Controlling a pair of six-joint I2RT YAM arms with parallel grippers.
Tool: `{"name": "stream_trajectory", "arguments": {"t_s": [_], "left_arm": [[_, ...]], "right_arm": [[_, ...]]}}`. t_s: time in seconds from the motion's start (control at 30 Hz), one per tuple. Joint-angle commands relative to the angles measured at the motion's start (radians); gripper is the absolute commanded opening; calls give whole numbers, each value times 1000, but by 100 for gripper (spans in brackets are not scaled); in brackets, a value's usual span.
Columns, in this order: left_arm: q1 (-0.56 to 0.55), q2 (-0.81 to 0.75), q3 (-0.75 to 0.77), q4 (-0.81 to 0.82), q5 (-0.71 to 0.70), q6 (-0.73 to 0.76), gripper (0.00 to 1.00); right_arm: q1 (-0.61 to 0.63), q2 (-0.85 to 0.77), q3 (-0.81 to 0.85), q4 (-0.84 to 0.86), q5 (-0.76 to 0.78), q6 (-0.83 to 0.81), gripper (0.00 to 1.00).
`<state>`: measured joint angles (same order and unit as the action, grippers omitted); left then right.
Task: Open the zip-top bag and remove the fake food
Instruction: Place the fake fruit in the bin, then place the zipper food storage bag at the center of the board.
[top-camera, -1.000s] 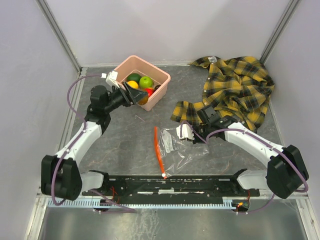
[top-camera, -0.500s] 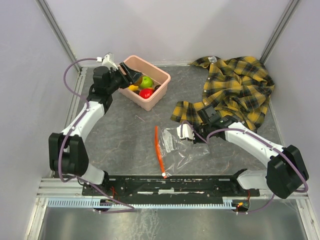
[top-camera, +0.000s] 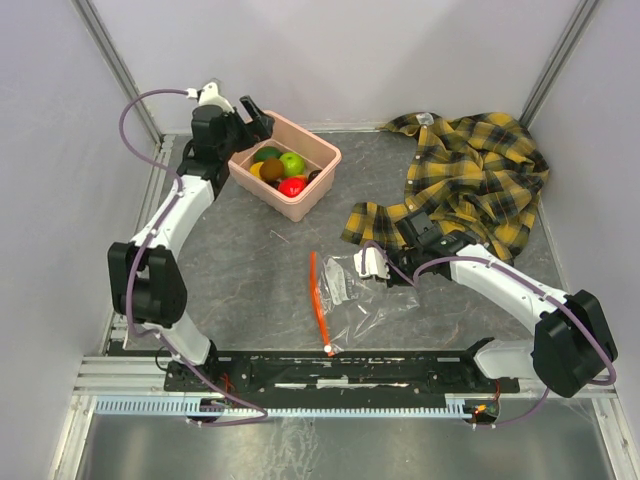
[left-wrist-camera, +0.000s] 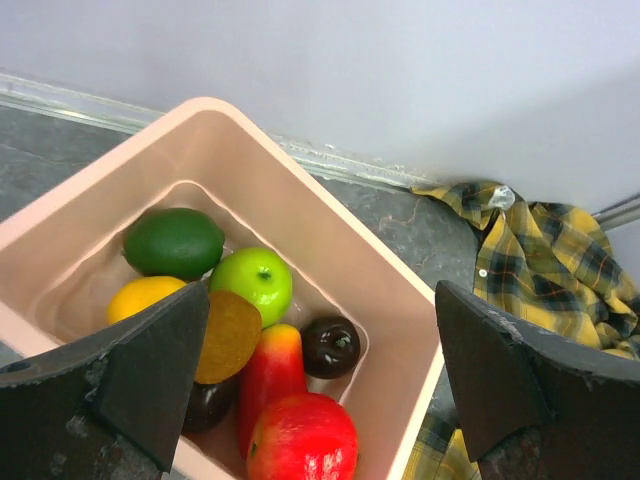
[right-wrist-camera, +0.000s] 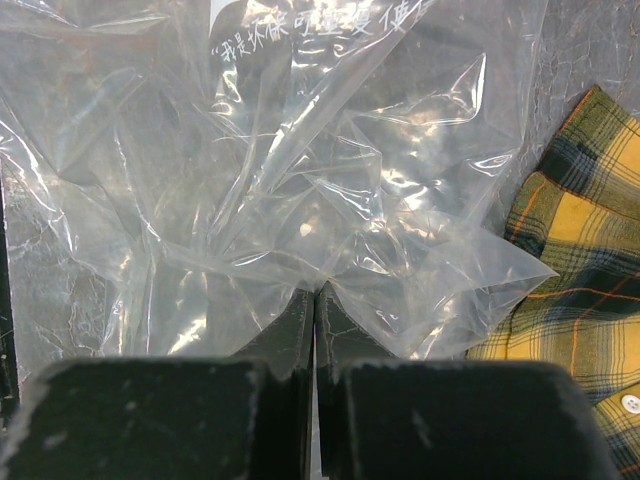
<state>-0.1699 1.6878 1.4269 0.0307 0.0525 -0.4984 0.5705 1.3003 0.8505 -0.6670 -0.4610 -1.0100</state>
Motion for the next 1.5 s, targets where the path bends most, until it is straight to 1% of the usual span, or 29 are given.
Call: {"name": "stream_trajectory", "arguments": {"t_s": [0.0,0.13,0.2,0.27,0.37,0.57,0.73,0.83,0.87,0.9,0.93,1.0,1.1,1.2,1.23,1.33,1.4,1.47], "left_arm": [[-3,-141,-9,41,-48,47,99],[1,-326,-237,186,22,-18,99],[5,-422,-390,270,96,-42,99],[6,-514,-495,307,174,-68,99],[8,-637,-616,296,267,-103,99],[8,-864,-772,187,352,-136,98],[9,-985,-890,183,409,-232,97],[8,-1035,-943,180,418,-274,96],[7,-1050,-960,180,420,-286,95],[7,-1062,-970,179,423,-300,95],[7,-1072,-976,175,426,-309,95],[7,-1091,-976,156,433,-320,95],[7,-1117,-960,105,442,-319,94],[7,-1139,-931,61,480,-311,94],[6,-1142,-918,47,500,-312,93],[7,-1151,-875,-4,528,-285,94],[7,-1153,-837,-47,515,-246,94],[7,-1142,-780,-120,481,-178,94]], "right_arm": [[-7,-30,10,5,-5,-2,2],[-13,-35,17,6,-12,16,1],[-18,-38,22,6,-20,29,1],[-27,-44,29,6,-32,45,2],[-37,-62,40,23,-53,100,2],[-40,-87,73,90,-125,312,3],[-40,-66,77,133,-162,414,2],[-40,-61,45,250,-139,556,3],[-39,-56,28,321,-143,635,5],[-39,-45,12,372,-162,696,9],[-36,-35,-6,421,-182,751,16],[-25,-16,-26,473,-216,808,29],[-16,-6,-2,447,-242,810,50],[-32,-36,67,312,-227,710,66],[-44,-48,100,265,-206,675,69],[-86,-88,164,113,-144,549,73],[-113,-114,206,33,-77,478,75],[-146,-133,255,-10,1,452,78]]}}
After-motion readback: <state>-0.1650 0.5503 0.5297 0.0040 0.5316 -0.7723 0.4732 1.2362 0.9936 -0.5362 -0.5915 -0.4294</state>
